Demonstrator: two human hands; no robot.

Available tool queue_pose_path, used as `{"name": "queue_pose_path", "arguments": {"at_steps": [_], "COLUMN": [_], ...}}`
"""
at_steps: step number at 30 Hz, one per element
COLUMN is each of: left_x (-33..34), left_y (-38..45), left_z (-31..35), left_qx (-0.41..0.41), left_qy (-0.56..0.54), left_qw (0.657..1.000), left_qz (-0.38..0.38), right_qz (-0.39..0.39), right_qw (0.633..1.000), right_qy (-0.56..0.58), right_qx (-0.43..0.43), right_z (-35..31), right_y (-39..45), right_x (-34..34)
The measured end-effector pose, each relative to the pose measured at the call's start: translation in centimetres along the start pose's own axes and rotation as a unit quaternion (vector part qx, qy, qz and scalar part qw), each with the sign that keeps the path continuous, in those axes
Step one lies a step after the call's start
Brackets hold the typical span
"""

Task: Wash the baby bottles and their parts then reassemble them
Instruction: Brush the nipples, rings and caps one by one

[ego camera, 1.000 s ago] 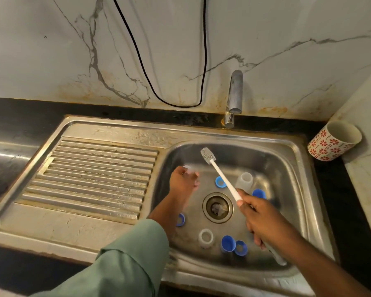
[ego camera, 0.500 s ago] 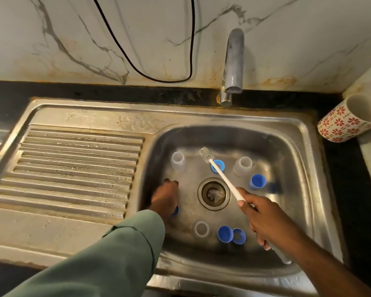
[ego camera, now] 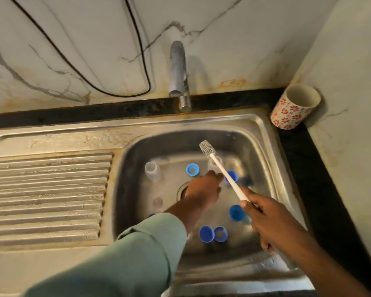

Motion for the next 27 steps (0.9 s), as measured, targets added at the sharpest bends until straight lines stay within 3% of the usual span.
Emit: {"name": "queue_pose_path", "arguments": {"at_steps": [5,10,12,13,15,16,17,18,19,20,21,24,27], "left_x": [3.5,5.0,5.1,4.8,2.7,1.3,0.2,-0.5,-1.0,-1.9,-3.3,-7.8,-10.8], "left_y": [3.5,5.5,5.5,5.0,3.0,1.3,-0.4,-2.4,-3.8,-5.1,-6.4,-9.5,-12.1], "left_z": [3.7,4.4,3.8,3.4,2.0,0.5,-1.4,-3.1,-4.0,-4.8,-6.0,-8.3,-8.4], "left_qx": [0.013,0.043,0.06,0.057,-0.005,-0.058,-0.113,-0.161,-0.191,-0.204,-0.204,-0.165,-0.139], "left_qy": [-0.036,0.138,0.151,0.106,-0.124,-0.298,-0.486,-0.642,-0.745,-0.802,-0.824,-0.829,-0.8], "left_qw": [0.998,0.986,0.985,0.992,0.99,0.943,0.845,0.716,0.6,0.516,0.473,0.457,0.506], "left_qz": [-0.056,-0.082,-0.057,-0.031,0.067,0.134,0.192,0.221,0.222,0.222,0.236,0.279,0.291], "right_qz": [0.062,0.057,0.06,0.06,0.057,0.052,0.044,0.037,0.034,0.034,0.035,0.035,0.048], "right_qw": [0.997,0.998,0.997,0.998,0.998,0.999,0.999,0.999,0.997,0.995,0.99,0.96,0.931], "right_qy": [-0.032,-0.024,-0.031,-0.023,-0.001,-0.003,-0.009,-0.022,-0.039,-0.062,-0.094,-0.228,-0.309], "right_qx": [0.012,0.025,0.027,0.03,0.025,0.011,-0.006,-0.028,-0.051,-0.076,-0.1,-0.156,-0.189], "right_z": [2.1,3.3,3.4,3.5,3.8,3.7,3.4,3.1,2.6,2.3,1.6,-0.9,-4.3], "right_y": [-2.2,-3.8,-4.8,-5.4,-6.6,-7.4,-8.0,-8.7,-9.3,-9.7,-10.1,-10.6,-10.5], "right_x": [-2.6,-3.0,-3.0,-3.0,-3.0,-2.8,-2.6,-2.3,-2.0,-1.9,-1.6,-0.7,-0.1]}}
Point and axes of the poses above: each hand's wrist, its own y-axis towards the middle knuckle, its own x-axis out of the palm, z = x × y, the point moved 9 cm from there along y, towards the middle knuckle, and after that the axes turned 12 degrees about -y, right-handed, at the moved point
